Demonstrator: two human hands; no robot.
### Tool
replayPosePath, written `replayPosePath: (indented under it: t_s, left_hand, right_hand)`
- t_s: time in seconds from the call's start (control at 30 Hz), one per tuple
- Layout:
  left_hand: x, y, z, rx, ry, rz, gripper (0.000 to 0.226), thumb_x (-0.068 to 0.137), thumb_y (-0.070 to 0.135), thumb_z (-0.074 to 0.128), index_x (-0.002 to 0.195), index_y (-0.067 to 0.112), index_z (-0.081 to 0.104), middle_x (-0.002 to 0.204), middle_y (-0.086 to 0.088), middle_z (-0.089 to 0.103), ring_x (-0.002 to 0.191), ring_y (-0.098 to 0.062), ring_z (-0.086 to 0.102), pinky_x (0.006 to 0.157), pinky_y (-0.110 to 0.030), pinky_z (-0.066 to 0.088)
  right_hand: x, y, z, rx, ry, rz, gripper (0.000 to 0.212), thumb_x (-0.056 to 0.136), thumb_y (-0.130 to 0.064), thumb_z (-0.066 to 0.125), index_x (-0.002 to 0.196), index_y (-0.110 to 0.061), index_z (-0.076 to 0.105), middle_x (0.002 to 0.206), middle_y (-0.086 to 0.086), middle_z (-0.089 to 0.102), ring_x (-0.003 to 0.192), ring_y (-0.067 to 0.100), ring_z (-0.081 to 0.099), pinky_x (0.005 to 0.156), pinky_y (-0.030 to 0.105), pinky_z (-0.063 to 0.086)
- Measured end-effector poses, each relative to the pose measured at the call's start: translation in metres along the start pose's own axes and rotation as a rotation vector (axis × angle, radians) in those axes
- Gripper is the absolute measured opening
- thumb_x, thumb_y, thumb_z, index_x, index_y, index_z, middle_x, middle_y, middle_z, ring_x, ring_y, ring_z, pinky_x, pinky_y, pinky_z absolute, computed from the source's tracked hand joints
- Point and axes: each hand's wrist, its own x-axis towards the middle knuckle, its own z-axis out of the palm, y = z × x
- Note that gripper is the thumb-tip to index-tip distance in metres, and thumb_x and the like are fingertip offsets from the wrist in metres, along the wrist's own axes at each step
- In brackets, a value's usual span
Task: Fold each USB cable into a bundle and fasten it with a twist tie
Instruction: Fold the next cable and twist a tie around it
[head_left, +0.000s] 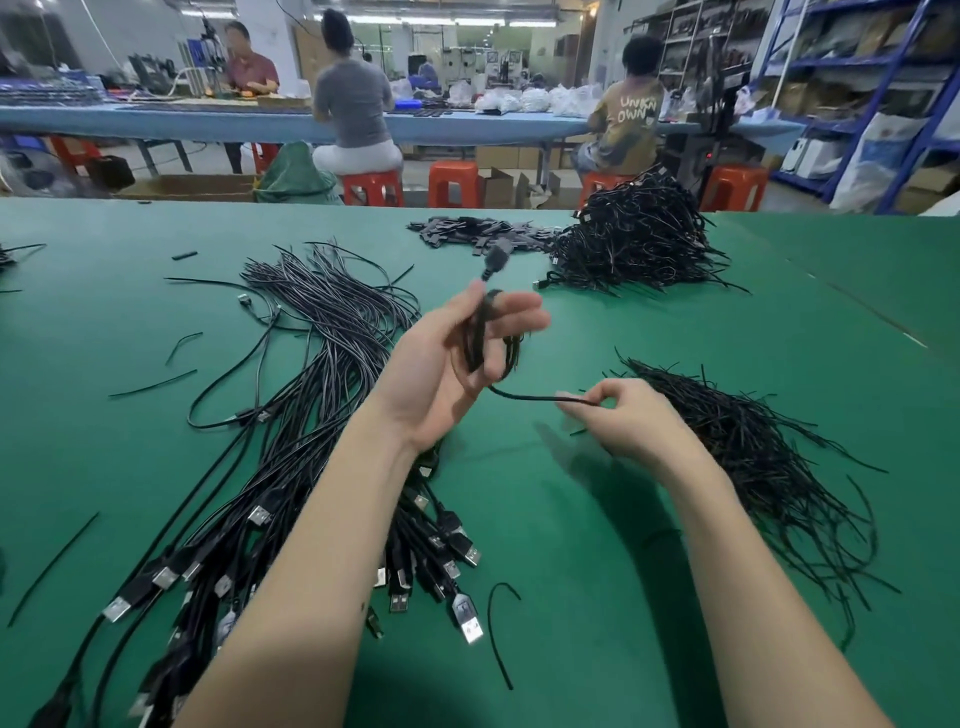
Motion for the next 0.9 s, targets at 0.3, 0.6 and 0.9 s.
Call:
replayPosePath:
  t_s: [0.3, 0.6, 0.9]
  left_hand:
    - [0.001, -0.028, -0.003, 0.841, -0.21, -0.408, 0.05, 0.109, 0.038, 0.03, 0.117, 0.007, 0.068, 0.117, -0.006, 0.073, 0.087, -0.019, 0.076, 0.049, -0.014, 0.045]
    - [0.014, -0.038, 0.007, 0.197, 0.214, -0.137, 0.044, 0.11, 0.029, 0.03, 0.133, 0.003, 0.055, 0.131, -0.015, 0.065, 0.094, -0.018, 0.072, 0.097, -0.033, 0.055]
    - [0.014, -0.032, 0.01, 0.217, 0.229, -0.047, 0.043, 0.11, 0.03, 0.027, 0.126, 0.007, 0.06, 0.124, -0.006, 0.07, 0.085, -0.004, 0.068, 0.076, -0.017, 0.051]
  right_hand:
    - [-0.005, -0.014, -0.028, 0.838, -0.233, 0.024, 0.028, 0.091, 0.007, 0.055, 0.091, -0.019, 0.046, 0.068, -0.003, 0.047, 0.048, 0.005, 0.031, 0.038, 0.015, 0.018]
    - [-0.029, -0.051, -0.022, 0.874, -0.45, -0.34, 0.033, 0.095, 0.014, 0.041, 0.097, -0.009, 0.064, 0.1, 0.008, 0.066, 0.052, 0.008, 0.046, 0.044, 0.015, 0.034]
    - [-0.03, -0.05, -0.004, 0.529, -0.406, -0.355, 0.032, 0.101, 0.009, 0.041, 0.1, -0.012, 0.065, 0.09, 0.002, 0.066, 0.055, 0.012, 0.049, 0.05, 0.02, 0.039]
